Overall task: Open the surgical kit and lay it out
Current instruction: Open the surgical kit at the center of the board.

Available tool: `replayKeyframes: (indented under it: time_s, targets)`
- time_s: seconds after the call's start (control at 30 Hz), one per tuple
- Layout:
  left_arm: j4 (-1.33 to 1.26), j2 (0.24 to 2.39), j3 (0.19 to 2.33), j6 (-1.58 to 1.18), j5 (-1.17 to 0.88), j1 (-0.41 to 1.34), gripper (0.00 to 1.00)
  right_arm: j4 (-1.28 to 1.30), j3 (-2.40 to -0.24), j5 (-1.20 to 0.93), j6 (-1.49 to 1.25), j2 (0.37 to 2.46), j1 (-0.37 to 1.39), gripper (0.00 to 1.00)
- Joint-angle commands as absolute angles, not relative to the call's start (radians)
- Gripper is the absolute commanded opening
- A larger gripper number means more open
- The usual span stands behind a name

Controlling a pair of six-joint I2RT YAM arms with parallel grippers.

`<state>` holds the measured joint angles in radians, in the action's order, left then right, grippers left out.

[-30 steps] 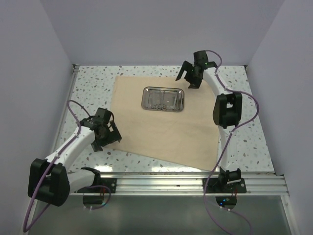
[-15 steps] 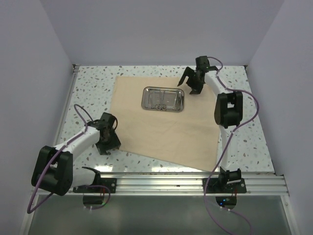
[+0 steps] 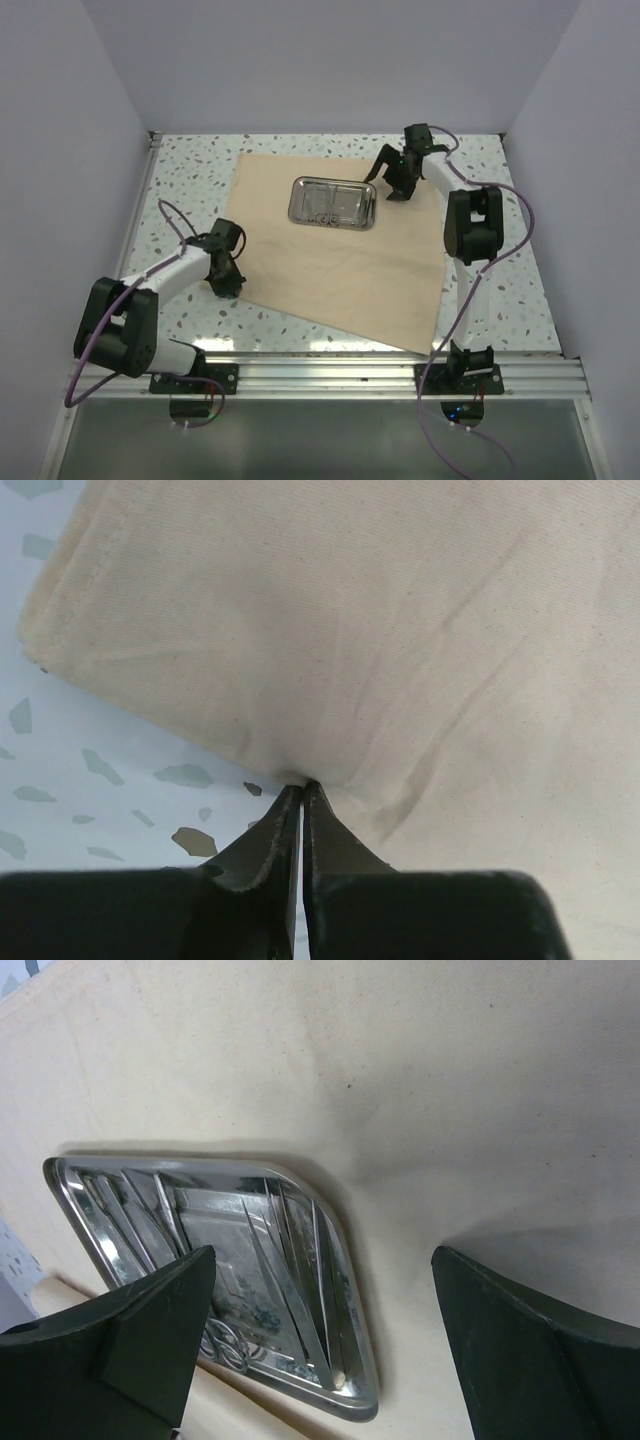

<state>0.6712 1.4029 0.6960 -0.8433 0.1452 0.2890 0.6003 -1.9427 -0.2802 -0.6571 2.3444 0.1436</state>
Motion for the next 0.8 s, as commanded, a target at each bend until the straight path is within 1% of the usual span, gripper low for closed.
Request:
replayKeyframes:
  time_s: [0.0, 0.03, 0.23, 0.3, 0.43, 0.53, 0.7, 0.77]
  targets:
    - [0.528, 1.509, 0.640, -0.824, 0.215, 0.288, 0.04, 0.603, -1.856, -0.321, -0.666, 2.273, 0.129, 0.94]
    - [0.517, 1.525, 0.647, -0.816, 0.212, 0.288, 0.00, 0.594, -1.838, -0.325, -0.664, 2.254, 0.124, 0.93]
    - [0.503, 1.563, 0.689, -0.785, 0.167, 0.288, 0.00, 0.532, -1.684, -0.342, -0.672, 2.178, 0.115, 0.93]
    - [0.544, 1.520, 0.709, -0.781, 0.157, 0.299, 0.00, 0.526, -1.649, -0.348, -0.672, 2.154, 0.110, 0.93]
    - [0.747, 1.353, 0.759, -0.801, 0.127, 0.336, 0.00, 0.519, -1.602, -0.344, -0.664, 2.103, 0.112, 0.93]
    - [0.911, 1.186, 0.788, -0.828, 0.104, 0.351, 0.00, 0.518, -1.583, -0.327, -0.658, 2.080, 0.109, 0.93]
    - [1.157, 1.042, 0.805, -0.842, 0.028, 0.359, 0.00, 0.522, -1.598, -0.318, -0.663, 2.106, 0.107, 0.93]
    - [1.215, 0.980, 0.804, -0.842, -0.017, 0.360, 0.00, 0.522, -1.611, -0.314, -0.666, 2.117, 0.106, 0.93]
